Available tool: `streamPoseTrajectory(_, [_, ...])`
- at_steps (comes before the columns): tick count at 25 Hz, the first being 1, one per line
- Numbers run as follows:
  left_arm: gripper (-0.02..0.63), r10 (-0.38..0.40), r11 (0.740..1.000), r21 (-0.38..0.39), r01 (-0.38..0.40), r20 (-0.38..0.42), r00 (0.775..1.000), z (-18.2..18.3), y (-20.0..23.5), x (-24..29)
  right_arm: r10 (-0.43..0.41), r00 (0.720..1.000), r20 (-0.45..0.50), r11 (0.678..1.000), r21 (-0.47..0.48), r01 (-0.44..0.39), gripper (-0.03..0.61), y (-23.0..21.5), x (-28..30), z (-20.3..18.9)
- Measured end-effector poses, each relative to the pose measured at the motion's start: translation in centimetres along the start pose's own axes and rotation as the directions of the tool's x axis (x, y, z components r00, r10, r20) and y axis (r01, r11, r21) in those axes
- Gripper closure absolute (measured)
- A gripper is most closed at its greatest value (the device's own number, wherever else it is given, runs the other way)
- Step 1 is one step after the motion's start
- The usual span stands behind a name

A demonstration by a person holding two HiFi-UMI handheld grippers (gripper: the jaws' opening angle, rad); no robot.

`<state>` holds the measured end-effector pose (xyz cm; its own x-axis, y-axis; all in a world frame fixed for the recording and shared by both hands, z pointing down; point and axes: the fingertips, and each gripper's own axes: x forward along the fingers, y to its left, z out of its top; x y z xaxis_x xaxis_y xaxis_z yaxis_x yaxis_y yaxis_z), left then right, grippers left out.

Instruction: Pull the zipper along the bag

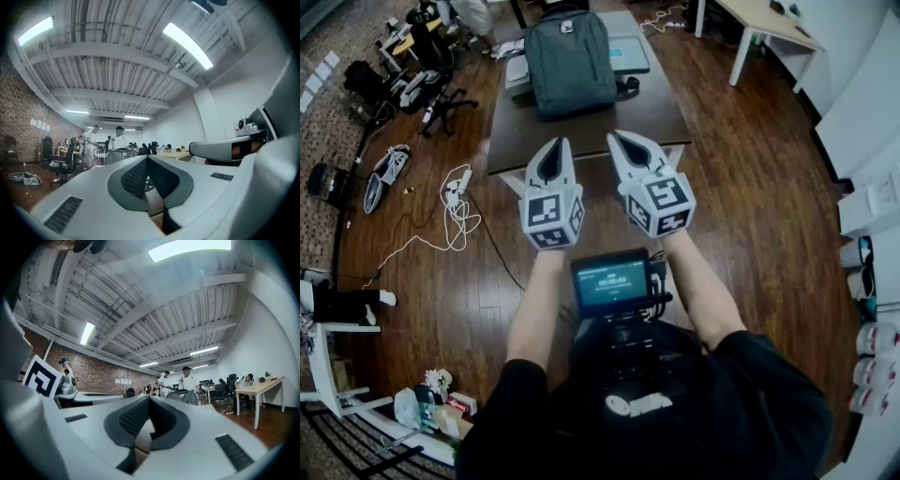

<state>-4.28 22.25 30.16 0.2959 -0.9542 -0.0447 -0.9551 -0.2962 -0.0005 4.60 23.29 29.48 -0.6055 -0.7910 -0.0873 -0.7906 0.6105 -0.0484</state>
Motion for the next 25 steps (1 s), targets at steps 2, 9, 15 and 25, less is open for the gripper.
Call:
streamPoseTrajectory(2, [0.621,0.002,1.000,0.004,-0.002,-0.005,1.000,-0.2,0.2,-0.3,0.003,1.000,0.000,1.000,0.004,-0.003,0.569,0.2,-0.1,-0.3])
streamPoseTrajectory(9, [0.621,-0.015,1.000,0.004,0.015,-0.006,1.000,-1.2,1.7,1.7,-0.006,1.000,0.017,1.000,0.005,0.006,0.569,-0.8,2.0,-0.9])
streamPoseTrajectory(15, [0.621,-0.044,0.999,-0.007,0.044,-0.020,0.999,-2.7,4.5,6.7,-0.024,1.000,-0.002,1.000,0.006,0.024,0.569,-3.1,7.1,-2.5])
streamPoseTrajectory(25, [0.621,-0.092,0.995,-0.043,0.091,-0.037,0.995,-4.3,11.2,17.3,-0.021,0.999,-0.025,1.000,-0.006,0.021,0.569,-6.7,19.5,-3.8])
